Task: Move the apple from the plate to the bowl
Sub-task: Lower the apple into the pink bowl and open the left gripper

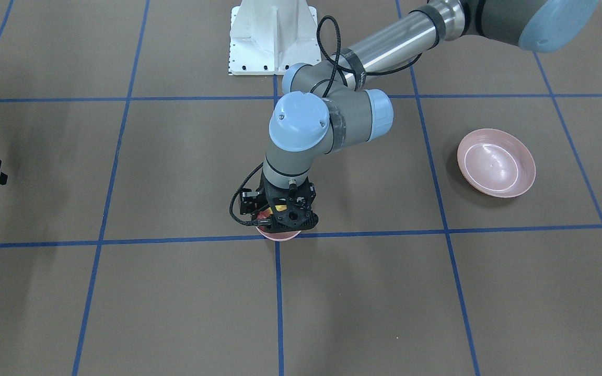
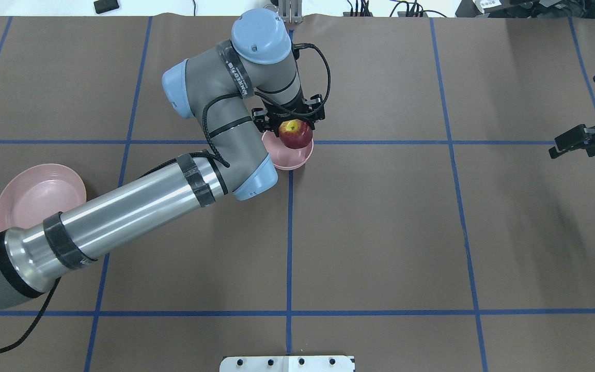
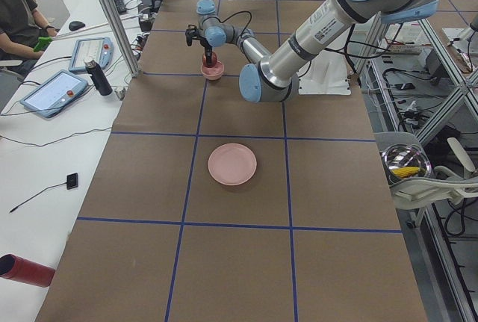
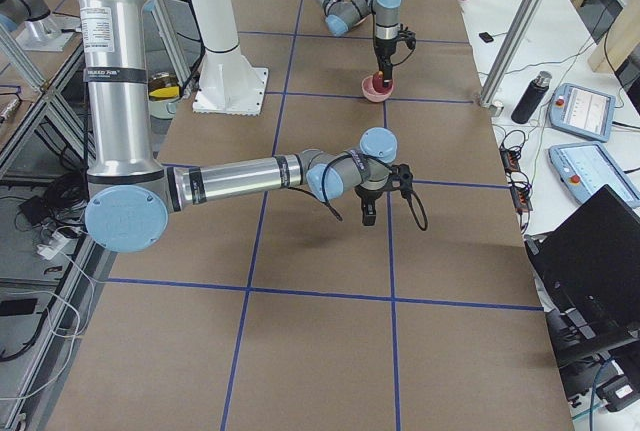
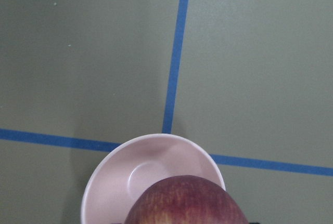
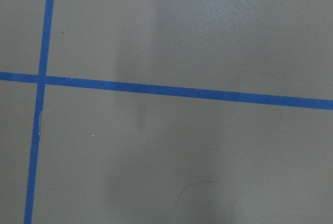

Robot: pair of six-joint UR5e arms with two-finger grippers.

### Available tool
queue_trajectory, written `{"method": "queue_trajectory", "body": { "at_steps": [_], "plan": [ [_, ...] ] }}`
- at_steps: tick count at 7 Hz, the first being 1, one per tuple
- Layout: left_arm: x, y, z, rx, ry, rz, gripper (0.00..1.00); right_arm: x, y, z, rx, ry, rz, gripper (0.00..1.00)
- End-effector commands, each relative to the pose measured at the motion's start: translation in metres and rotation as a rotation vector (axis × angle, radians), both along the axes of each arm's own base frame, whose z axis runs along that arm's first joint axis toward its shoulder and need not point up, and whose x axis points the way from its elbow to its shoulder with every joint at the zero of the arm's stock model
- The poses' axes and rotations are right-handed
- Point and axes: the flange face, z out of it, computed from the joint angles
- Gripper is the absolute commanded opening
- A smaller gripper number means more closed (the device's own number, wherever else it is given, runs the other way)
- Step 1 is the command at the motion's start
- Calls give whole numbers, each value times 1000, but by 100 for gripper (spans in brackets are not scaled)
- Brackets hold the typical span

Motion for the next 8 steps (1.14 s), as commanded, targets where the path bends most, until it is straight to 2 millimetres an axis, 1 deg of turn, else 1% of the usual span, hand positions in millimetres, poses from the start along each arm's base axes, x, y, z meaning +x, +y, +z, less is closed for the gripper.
{"method": "queue_trajectory", "body": {
  "at_steps": [1, 2, 3, 4, 5, 7, 8],
  "plan": [
    [15, 12, 11, 8, -15, 10, 0, 0, 0, 0, 0, 0, -1, 100],
    [15, 12, 13, 11, -19, 10, 0, 0, 0, 0, 1, -2, -1, 100],
    [14, 13, 29, 5, -30, 12, 0, 0, 1, 0, 1, -2, -1, 100],
    [11, 13, 30, 6, -29, 10, 13, 1, 1, -1, 2, -2, -1, 100],
    [8, 15, 33, 8, -29, 8, 98, 1, 2, 0, 0, -3, -2, 100],
    [-3, 20, 19, 41, -11, -18, 98, 1, 1, 1, -1, -1, -1, 100],
    [-15, 24, 10, 56, 11, -22, 98, 1, 1, 1, -1, -1, -1, 100]
  ]
}}
